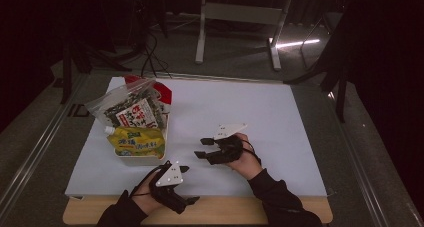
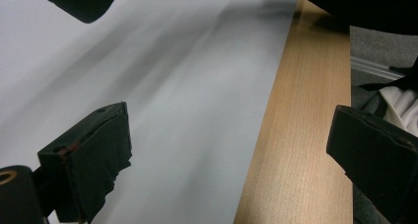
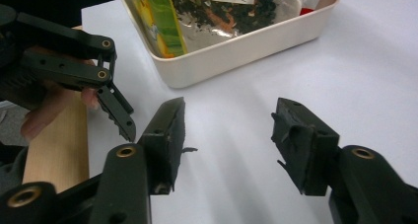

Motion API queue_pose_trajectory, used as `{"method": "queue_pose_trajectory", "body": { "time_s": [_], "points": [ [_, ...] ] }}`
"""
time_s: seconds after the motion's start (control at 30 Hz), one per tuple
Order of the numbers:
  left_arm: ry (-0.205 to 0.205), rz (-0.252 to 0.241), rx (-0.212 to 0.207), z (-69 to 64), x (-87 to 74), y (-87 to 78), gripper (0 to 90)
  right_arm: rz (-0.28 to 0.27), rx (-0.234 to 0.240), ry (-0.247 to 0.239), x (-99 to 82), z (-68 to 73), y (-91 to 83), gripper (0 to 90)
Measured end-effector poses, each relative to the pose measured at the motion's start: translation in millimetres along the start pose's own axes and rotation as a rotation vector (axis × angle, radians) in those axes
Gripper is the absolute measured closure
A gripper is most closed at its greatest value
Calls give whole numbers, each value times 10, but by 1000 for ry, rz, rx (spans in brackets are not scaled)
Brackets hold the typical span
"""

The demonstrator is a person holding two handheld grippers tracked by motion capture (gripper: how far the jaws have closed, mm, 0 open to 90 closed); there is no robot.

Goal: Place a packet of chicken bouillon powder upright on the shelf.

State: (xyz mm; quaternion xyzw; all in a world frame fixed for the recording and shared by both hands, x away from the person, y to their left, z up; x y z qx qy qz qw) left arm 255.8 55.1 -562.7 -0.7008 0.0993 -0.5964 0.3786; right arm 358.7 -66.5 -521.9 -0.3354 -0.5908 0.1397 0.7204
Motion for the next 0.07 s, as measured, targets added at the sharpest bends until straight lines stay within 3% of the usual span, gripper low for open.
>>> {"method": "queue_pose_trajectory", "body": {
  "time_s": [0.07],
  "points": [
    [2, 1, 2, 2, 0, -1, 44, 4, -3, -2, -1, 8, 7, 446]
  ]
}}
Point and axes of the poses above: each handheld gripper's, and its own axes: y roughly forward along the jaws, x roughly out of its top, z roughly to its left, the point moved 6 cm from there along y, roughly forward along the jaws, and after that the axes turned 7 degrees about z, right-handed, at the moved point
